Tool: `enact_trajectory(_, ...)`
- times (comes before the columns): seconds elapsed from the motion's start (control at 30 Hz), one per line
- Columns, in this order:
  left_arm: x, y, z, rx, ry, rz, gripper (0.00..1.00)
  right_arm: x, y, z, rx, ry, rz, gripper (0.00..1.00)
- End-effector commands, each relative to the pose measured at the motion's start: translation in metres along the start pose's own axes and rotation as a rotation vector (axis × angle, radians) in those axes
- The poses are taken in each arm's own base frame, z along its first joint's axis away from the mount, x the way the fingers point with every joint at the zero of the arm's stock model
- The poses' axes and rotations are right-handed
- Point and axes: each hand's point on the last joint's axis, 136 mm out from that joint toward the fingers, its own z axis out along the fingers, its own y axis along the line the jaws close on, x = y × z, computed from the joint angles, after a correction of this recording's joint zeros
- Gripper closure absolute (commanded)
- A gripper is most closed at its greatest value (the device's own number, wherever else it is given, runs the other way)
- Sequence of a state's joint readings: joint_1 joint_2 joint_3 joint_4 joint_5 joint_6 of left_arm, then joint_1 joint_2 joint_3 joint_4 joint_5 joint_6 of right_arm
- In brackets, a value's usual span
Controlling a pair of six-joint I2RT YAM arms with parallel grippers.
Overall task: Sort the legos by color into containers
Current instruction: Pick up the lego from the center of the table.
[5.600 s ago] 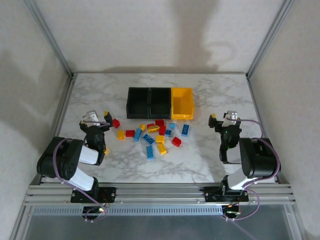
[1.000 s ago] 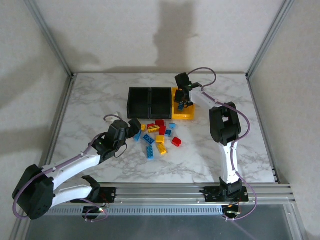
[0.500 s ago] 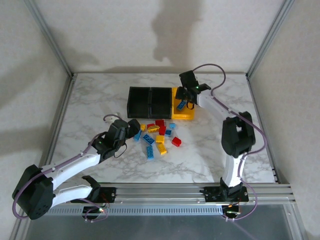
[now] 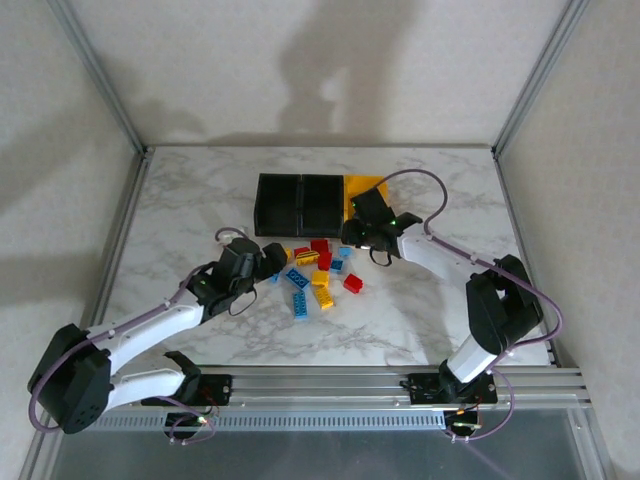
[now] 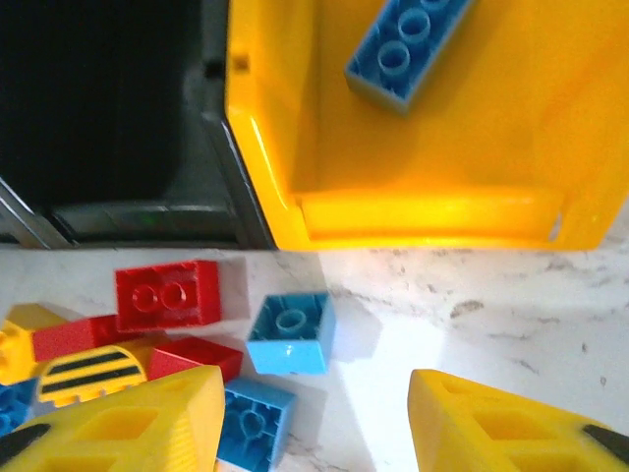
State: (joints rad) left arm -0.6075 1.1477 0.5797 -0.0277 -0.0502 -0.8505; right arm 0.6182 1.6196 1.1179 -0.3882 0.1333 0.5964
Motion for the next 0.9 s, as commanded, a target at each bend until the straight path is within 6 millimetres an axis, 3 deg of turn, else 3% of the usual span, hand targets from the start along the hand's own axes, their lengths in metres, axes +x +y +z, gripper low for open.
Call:
enact_trajectory(0.0, 0.011, -0.029, 0.000, 0.126, 0.076, 0.044, 0.18, 0.005, 0.009, 0.006, -0.021, -0.008, 0.016, 0.48)
enact_trajectory(0.17, 0.014, -0.027, -0.003, 0.136, 0.078, 0.039, 0.18, 0.020, 0.015, 0.025, -0.026, 0.029, -0.007, 0.46)
enact_trajectory(0.33, 0.015, -0.022, -0.003, 0.119, 0.074, 0.029, 0.17, 0.022, 0.022, 0.044, -0.020, 0.056, -0.021, 0.46)
enact_trajectory(0.5, 0.013, -0.020, -0.004, 0.116, 0.064, 0.025, 0.17, 0.029, 0.015, 0.062, 0.034, 0.087, -0.026, 0.48)
enact_trajectory(0.63, 0.014, -0.019, -0.004, 0.111, 0.061, 0.022, 0.17, 0.034, 0.013, 0.071, 0.046, 0.100, -0.032, 0.53)
enact_trajectory(0.87, 0.015, -0.016, 0.000, 0.097, 0.062, 0.021, 0.17, 0.031, 0.012, 0.074, 0.064, 0.102, -0.049, 0.71)
